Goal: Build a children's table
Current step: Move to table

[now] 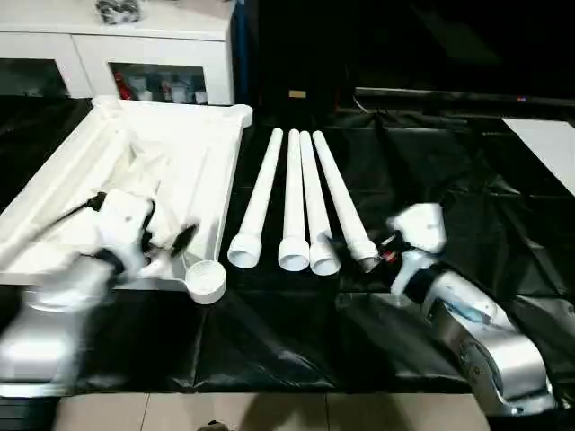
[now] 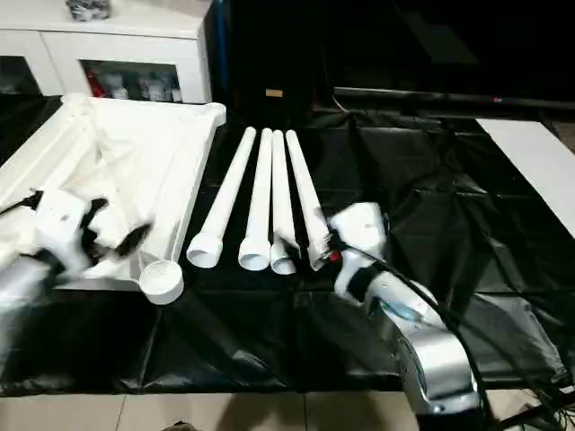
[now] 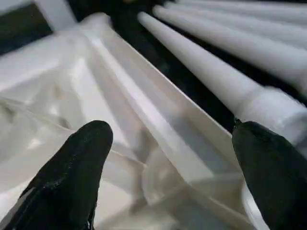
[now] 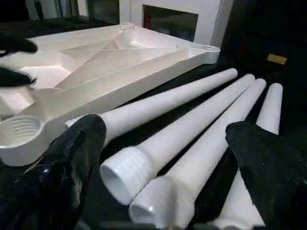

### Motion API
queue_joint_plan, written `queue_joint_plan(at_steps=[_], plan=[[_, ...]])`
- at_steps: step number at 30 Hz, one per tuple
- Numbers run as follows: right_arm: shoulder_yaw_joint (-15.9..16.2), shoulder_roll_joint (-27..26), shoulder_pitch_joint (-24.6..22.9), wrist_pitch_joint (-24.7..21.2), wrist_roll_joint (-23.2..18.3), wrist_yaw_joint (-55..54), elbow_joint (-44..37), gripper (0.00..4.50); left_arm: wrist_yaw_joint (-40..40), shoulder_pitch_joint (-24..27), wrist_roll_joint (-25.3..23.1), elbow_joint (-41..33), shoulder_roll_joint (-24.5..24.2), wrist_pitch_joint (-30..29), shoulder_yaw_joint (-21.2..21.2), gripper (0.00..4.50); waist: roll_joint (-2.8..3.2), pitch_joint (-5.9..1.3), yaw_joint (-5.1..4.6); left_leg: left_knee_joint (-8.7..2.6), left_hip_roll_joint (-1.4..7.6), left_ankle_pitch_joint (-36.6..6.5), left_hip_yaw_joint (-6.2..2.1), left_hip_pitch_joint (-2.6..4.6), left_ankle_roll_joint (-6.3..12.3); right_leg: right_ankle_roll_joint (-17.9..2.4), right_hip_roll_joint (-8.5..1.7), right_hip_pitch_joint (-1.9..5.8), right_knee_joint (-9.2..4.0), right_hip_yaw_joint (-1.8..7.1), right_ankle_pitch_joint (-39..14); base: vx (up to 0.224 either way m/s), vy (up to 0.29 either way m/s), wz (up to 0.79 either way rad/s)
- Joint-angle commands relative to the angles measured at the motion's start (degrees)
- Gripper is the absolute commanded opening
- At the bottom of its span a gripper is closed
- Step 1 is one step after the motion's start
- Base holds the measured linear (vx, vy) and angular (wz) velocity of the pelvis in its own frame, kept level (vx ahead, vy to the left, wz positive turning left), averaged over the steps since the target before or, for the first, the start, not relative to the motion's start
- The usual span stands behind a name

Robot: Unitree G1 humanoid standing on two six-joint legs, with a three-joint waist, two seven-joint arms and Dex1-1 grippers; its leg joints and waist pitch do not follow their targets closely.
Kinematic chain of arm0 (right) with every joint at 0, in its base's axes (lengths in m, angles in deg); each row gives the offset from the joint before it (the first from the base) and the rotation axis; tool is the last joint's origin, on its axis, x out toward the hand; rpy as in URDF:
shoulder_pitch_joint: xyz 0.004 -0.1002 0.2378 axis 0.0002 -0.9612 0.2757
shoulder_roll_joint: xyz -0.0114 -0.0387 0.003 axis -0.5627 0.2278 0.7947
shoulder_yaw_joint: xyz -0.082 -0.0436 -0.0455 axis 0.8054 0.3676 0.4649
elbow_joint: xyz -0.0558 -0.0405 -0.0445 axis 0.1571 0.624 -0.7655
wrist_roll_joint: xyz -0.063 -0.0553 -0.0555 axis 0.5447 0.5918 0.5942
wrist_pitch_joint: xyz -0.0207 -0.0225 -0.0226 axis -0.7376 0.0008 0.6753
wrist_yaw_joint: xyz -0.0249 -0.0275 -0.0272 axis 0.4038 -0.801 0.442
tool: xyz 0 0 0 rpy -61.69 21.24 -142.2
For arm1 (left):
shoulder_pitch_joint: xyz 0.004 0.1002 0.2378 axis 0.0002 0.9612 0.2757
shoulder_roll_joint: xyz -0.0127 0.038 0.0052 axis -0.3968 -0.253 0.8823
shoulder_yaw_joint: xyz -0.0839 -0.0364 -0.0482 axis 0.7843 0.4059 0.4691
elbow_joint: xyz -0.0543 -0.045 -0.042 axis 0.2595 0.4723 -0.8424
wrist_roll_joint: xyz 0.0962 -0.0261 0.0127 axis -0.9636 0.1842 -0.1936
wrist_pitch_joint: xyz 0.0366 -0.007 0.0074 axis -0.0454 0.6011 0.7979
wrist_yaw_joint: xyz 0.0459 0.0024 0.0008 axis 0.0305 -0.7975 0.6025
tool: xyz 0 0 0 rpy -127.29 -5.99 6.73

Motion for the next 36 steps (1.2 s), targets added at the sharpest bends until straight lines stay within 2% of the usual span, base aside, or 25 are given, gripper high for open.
queue_joint_plan(at_steps=[1, 9, 12, 14, 16, 17, 18, 19, 20, 21, 22, 23, 24, 25, 26, 27, 28, 29, 30, 31, 32, 33, 34, 35, 36], plan=[[-0.38, 0.34, 0.57, -0.27, 1.16, -0.88, 0.91, 4.50, 0.47, -0.14, -0.65, 0.56, -0.15, -0.05, -1.30, 4.49, 0.89, -2.60, 0.01, -5.63, 3.75, -10.31, -1.24, 1.10, -1.56, -11.22, -4.91, 0.42, -4.27, 2.35, -1.01, 0.000, 0.000, 0.00], [-5.75, -2.41, -1.85, 0.28, 0.40, -7.94, -0.82, 4.50, -12.18, -0.15, 0.68, -2.25, 9.09, -1.40, 1.95, 4.49, 0.69, -3.14, 0.57, -4.88, 3.64, -4.06, -0.70, 0.45, 1.25, -12.91, -5.75, 1.56, -3.90, 2.54, 9.86, 0.000, 0.000, 0.00], [-8.62, -5.96, -5.71, 0.40, 1.31, -13.98, -2.59, 4.50, -17.14, 4.04, -0.71, -7.52, 14.47, -1.32, 1.64, 4.49, 0.39, -3.07, 1.31, -3.44, 3.48, -4.68, -0.36, -0.71, 7.03, -14.55, -8.98, 2.53, -5.72, 4.36, 6.87, 0.000, 0.000, 0.00], [-9.30, -7.56, -7.94, 0.19, 0.96, -15.48, -3.87, 4.50, -19.27, 7.17, -0.80, -10.20, 17.08, -1.88, 1.02, 4.49, 0.02, -2.75, 2.47, -0.23, 3.99, -5.35, -1.47, -1.59, 10.51, -15.09, -13.83, 3.14, -8.77, 7.06, -3.22, 0.004, 0.041, -0.01], [-9.45, -8.22, -8.70, 0.33, 0.79, -16.21, -4.54, 4.50, -20.54, 8.51, -1.11, -11.25, 18.34, -1.65, 0.48, 4.49, 0.49, -3.11, 3.06, 1.99, 4.45, -4.09, -3.18, -3.21, 11.38, -13.95, -16.02, 3.74, -9.82, 8.39, -10.33, 0.004, 0.104, -0.05], [-9.45, -8.22, -8.70, 0.33, 0.79, -16.21, -4.54, 4.50, -20.54, 8.51, -1.11, -11.25, 18.34, -1.65, 0.48, 4.49, 0.80, -3.06, 3.04, 1.72, 4.43, -3.66, -3.57, -3.49, 11.84, -13.56, -15.51, 3.61, -9.74, 8.04, -11.71, -0.014, 0.178, -0.09], [-9.59, -8.68, -9.12, 0.30, 0.61, -16.61, -4.88, 4.50, -21.19, 9.26, -1.09, -11.87, 19.23, -1.70, 0.15, 4.49, 1.20, -2.91, 2.95, -0.37, 4.08, -3.62, -3.32, -2.72, 13.48, -12.59, -12.77, 2.82, -9.36, 6.13, -14.21, -0.014, 0.178, -0.09], [-9.74, -9.32, -9.55, 0.07, 0.46, -17.22, -5.35, 4.50, -22.40, 10.05, -1.57, -12.86, 20.23, -2.45, -0.89, 4.49, 2.74, -3.66, 0.89, -4.51, 2.56, 2.02, -2.26, 2.87, 21.18, -9.45, -2.89, -0.89, -3.76, -0.13, -9.38, -0.006, 0.213, -0.01], [-9.70, -9.40, -9.59, 0.08, 0.48, -17.46, -5.47, 4.50, -22.63, 10.08, -1.71, -13.12, 20.37, -2.46, -1.39, 4.49, 3.53, -3.22, -0.52, -5.61, 2.35, 4.06, -2.50, 4.66, 25.16, -7.08, 0.43, -3.58, 0.58, -2.99, -8.76, 0.003, 0.239, 0.07], [-9.58, -9.36, -9.51, 0.14, 0.68, -17.68, -5.45, 4.50, -22.93, 9.90, -1.92, -13.27, 20.52, -2.54, -1.81, 4.49, 3.56, -3.23, -1.01, -6.16, 2.61, 7.53, -2.61, 4.95, 27.94, -3.51, 1.35, -4.93, 4.97, -4.62, -8.47, 0.003, 0.239, 0.07], [-9.44, -9.44, -9.40, 0.13, 1.09, -17.82, -5.40, 4.50, -23.26, 9.71, -2.37, -13.52, 20.95, -2.78, -2.02, 4.49, 3.20, -3.06, 0.01, -6.63, 4.34, 14.11, -2.62, 2.89, 30.93, 3.06, 0.30, -5.73, 8.15, -5.29, -7.16, -0.031, 0.214, 0.08], [-9.24, -9.50, -9.13, 0.27, 1.54, -17.83, -5.15, 4.50, -23.64, 9.25, -2.74, -13.65, 21.49, -2.91, -2.00, 4.49, 2.68, -2.82, 0.12, -6.89, 5.29, 15.52, -2.31, 1.97, 31.61, 4.89, -0.38, -5.96, 8.79, -5.35, -6.49, -0.084, 0.163, -0.02], [-9.15, -9.53, -8.95, 0.32, 1.74, -17.84, -5.01, 4.50, -23.87, 8.95, -2.90, -13.73, 21.74, -3.07, -1.92, 4.49, 2.30, -2.36, 0.33, -8.18, 5.15, 9.65, -0.90, 0.48, 29.45, 5.21, -1.04, -4.58, 9.10, -5.78, -6.41, -0.084, 0.163, -0.02], [-9.09, -9.52, -8.86, 0.32, 1.74, -17.89, -4.95, 4.50, -24.14, 8.80, -2.99, -13.79, 21.84, -3.18, -1.87, 4.49, -0.13, -2.48, 0.20, -8.94, 4.83, -4.56, -0.42, 1.04, 21.04, 3.72, -3.10, -3.02, 5.06, -3.24, -6.02, -0.111, 0.133, -0.14], [-9.01, -9.46, -8.81, 0.31, 1.77, -17.86, -4.90, 4.50, -24.31, 8.73, -3.02, -13.78, 21.87, -3.15, -1.82, 4.49, -4.00, -2.89, 2.32, 1.41, 0.12, -17.16, 0.75, -1.87, 8.11, 7.37, -16.34, -1.69, -5.76, 5.96, -17.58, -0.114, 0.130, 0.01], [-8.80, -9.26, -8.68, 0.39, 1.92, -17.72, -4.73, 4.50, -24.68, 8.55, -2.98, -13.71, 22.03, -2.88, -1.65, 4.49, -2.14, -2.94, 2.95, 11.60, -1.85, -13.69, -4.60, -4.35, 4.36, 5.63, -21.73, -2.00, -8.87, 11.28, -20.46, -0.114, 0.130, 0.01], [-8.76, -9.24, -8.66, 0.40, 1.94, -17.71, -4.71, 4.50, -24.78, 8.52, -2.95, -13.71, 22.04, -2.87, -1.64, 4.49, -1.85, -2.13, 0.32, 14.97, -2.84, -11.19, -8.39, -8.00, -2.18, 4.62, -19.50, 0.99, -8.12, 7.31, -26.74, -0.094, 0.182, -0.20], [-8.61, -9.23, -8.60, 0.44, 2.00, -17.61, -4.63, 4.50, -25.29, 8.45, -3.03, -13.73, 22.06, -2.70, -1.64, 4.49, -1.44, -1.85, 1.00, 14.59, -3.24, -9.53, -8.34, -7.00, -5.03, 2.20, -17.14, 0.83, -8.04, 5.07, -29.72, -0.086, 0.221, -0.43], [-8.58, -9.28, -8.60, 0.43, 2.01, -17.58, -4.63, 4.50, -25.51, 8.45, -3.15, -13.78, 22.06, -2.65, -1.66, 4.49, -1.92, -1.35, 0.97, 12.10, -3.10, -10.00, -6.93, -4.07, -5.81, -3.23, -14.23, 0.54, -8.57, 2.48, -33.08, -0.086, 0.221, -0.43], [-8.39, -9.32, -8.58, 0.38, 1.98, -17.29, -4.64, 4.50, -27.18, 8.33, -4.32, -13.84, 22.63, -1.72, -1.38, 4.49, -2.11, -0.59, 0.58, 7.77, -1.97, -7.84, -5.72, -0.17, -2.39, -8.10, -12.35, -0.72, -10.40, 0.24, -38.54, -0.112, 0.251, -0.16], [-8.21, -9.35, -8.51, 0.41, 2.00, -17.11, -4.68, 4.50, -28.68, 7.92, -7.88, -13.82, 21.43, -0.80, -2.46, 4.49, -0.35, -0.86, 0.02, 1.29, -0.46, -10.55, -5.48, 2.08, 1.69, -10.41, -9.31, 0.14, -9.62, -1.61, -36.79, -0.112, 0.282, 0.07], [-8.12, -9.38, -8.45, 0.42, 2.04, -17.06, -4.69, 4.50, -29.42, 7.62, -10.09, -13.85, 20.45, -1.05, -3.33, 4.49, 1.58, -0.83, -1.19, -2.38, 0.07, -17.20, -5.97, 3.63, 1.70, -9.12, -4.66, -1.61, -7.30, -3.83, -31.38, -0.112, 0.282, 0.07], [-7.95, -9.39, -8.33, 0.42, 2.10, -17.18, -4.73, 4.50, -29.60, 7.49, -9.79, -13.77, 20.82, -1.04, -3.16, 4.49, 3.85, -1.52, -3.18, -8.90, 5.36, -37.72, -8.67, 3.40, -2.31, -7.09, -0.35, -1.36, -0.37, -3.92, -9.35, -0.137, 0.265, 0.16], [-7.82, -9.39, -8.24, 0.43, 2.12, -17.23, -4.77, 4.50, -29.60, 7.42, -8.97, -13.70, 21.44, -1.17, -2.79, 4.49, 3.19, -1.78, -3.92, -9.23, 6.04, -39.26, -9.88, 2.39, -3.88, -7.04, -0.91, -0.01, -0.06, -3.82, -0.24, -0.120, 0.253, 0.11], [-7.64, -9.42, -8.08, 0.51, 2.20, -17.24, -4.84, 4.50, -29.66, 7.31, -8.24, -13.63, 22.20, -1.11, -2.37, 4.49, 5.14, -1.74, -3.12, -9.18, 6.41, -38.57, -10.58, 2.93, -8.72, -6.43, -0.97, 0.10, -1.18, -3.76, 7.07, -0.120, 0.253, 0.11]])
